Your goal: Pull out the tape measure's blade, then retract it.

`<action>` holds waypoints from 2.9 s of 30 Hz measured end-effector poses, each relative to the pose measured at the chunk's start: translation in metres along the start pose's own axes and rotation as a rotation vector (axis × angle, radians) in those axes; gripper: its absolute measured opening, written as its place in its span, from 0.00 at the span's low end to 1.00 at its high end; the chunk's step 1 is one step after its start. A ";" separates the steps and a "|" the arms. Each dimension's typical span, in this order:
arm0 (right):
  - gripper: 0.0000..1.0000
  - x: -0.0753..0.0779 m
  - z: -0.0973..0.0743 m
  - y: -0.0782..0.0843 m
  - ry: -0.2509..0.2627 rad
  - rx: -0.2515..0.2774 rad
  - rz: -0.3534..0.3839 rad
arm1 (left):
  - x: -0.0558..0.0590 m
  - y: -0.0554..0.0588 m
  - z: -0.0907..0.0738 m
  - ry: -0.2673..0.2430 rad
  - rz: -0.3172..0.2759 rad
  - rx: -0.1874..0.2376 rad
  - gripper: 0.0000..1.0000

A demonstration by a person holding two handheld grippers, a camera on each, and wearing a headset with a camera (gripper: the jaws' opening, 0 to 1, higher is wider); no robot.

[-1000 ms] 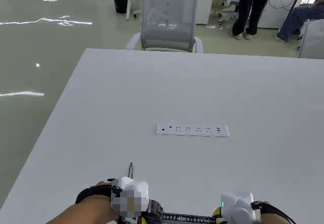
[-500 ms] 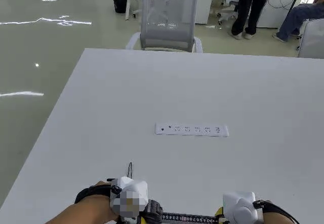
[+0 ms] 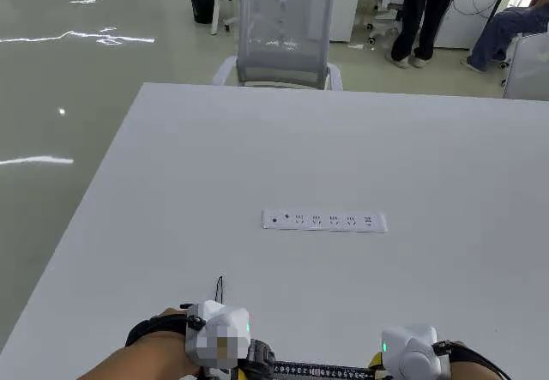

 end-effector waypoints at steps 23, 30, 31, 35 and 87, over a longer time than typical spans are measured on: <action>0.11 0.002 -0.005 0.012 0.006 -0.016 0.007 | 0.000 0.000 -0.001 0.001 0.000 0.000 0.30; 0.11 0.003 -0.006 0.014 0.006 -0.017 0.010 | 0.000 0.000 -0.001 0.001 -0.002 0.000 0.30; 0.11 0.003 -0.006 0.015 0.007 -0.017 0.012 | 0.000 0.000 -0.001 0.001 -0.002 0.000 0.30; 0.11 0.004 -0.008 0.017 0.008 -0.018 0.015 | 0.000 0.000 -0.001 0.002 -0.002 0.000 0.30; 0.11 0.005 -0.020 0.038 0.018 -0.047 0.018 | -0.001 0.000 0.000 0.007 -0.009 -0.003 0.31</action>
Point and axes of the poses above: the centre of the closed fingertips' face, and the gripper's own axes: z roughly forward along the fingers, x roughly to its right, y roughly out of its underside, the point moved 8 cm from there along -z, roughly backward along the fingers, and after that the axes turned 4 degrees about y, right-handed, at the moved point
